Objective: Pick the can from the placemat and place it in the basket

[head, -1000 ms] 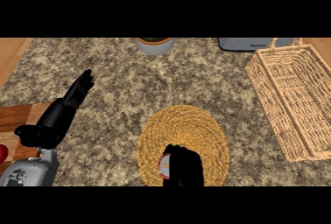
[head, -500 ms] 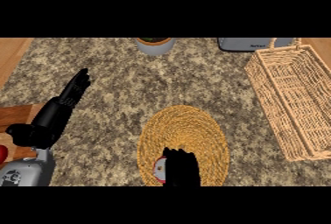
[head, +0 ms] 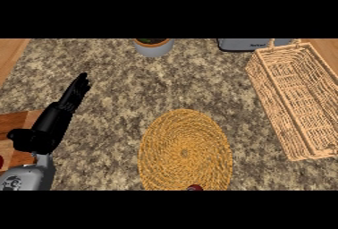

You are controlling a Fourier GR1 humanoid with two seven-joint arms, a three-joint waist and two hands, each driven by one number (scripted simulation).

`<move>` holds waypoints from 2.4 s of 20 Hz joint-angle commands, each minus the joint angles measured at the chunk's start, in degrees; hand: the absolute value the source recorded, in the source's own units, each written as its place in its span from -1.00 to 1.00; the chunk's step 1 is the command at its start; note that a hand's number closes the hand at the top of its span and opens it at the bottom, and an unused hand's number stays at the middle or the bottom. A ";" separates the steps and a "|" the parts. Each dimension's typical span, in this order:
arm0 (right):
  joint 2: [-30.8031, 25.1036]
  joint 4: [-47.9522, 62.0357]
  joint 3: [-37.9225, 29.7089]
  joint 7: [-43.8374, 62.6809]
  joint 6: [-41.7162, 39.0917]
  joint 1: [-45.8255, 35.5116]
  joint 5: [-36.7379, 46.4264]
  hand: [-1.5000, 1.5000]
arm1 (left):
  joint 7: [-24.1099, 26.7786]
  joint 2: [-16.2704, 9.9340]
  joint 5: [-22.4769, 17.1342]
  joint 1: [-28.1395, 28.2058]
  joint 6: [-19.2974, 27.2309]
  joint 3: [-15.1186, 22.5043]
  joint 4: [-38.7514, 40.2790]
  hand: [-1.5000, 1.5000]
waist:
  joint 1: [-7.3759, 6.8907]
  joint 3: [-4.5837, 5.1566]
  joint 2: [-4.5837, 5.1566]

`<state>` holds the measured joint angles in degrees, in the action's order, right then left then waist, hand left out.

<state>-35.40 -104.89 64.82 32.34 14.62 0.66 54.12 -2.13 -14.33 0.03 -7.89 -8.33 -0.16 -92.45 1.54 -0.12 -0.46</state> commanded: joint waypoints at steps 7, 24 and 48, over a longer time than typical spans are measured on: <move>-19.57 -25.16 -2.48 -22.06 22.18 13.09 -16.83 1.00 | 1.68 0.19 0.39 0.78 0.16 -0.51 0.95 0.00 | 0.59 -0.10 0.41; -45.27 -41.82 -15.31 -26.35 44.26 24.03 -29.78 1.00 | 0.47 -0.69 -0.51 -0.83 -0.65 -1.81 0.34 0.00 | 0.11 0.12 0.58; -36.59 -20.62 -53.83 -8.54 31.28 -3.02 -68.62 1.00 | 1.65 1.48 0.62 -4.49 -1.52 0.65 3.76 0.00 | -3.19 -0.07 1.47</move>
<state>-72.73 -131.82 18.11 23.71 52.06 2.44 -3.85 -1.67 -13.10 0.51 -10.91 -9.83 0.87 -91.03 -1.64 -0.11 0.83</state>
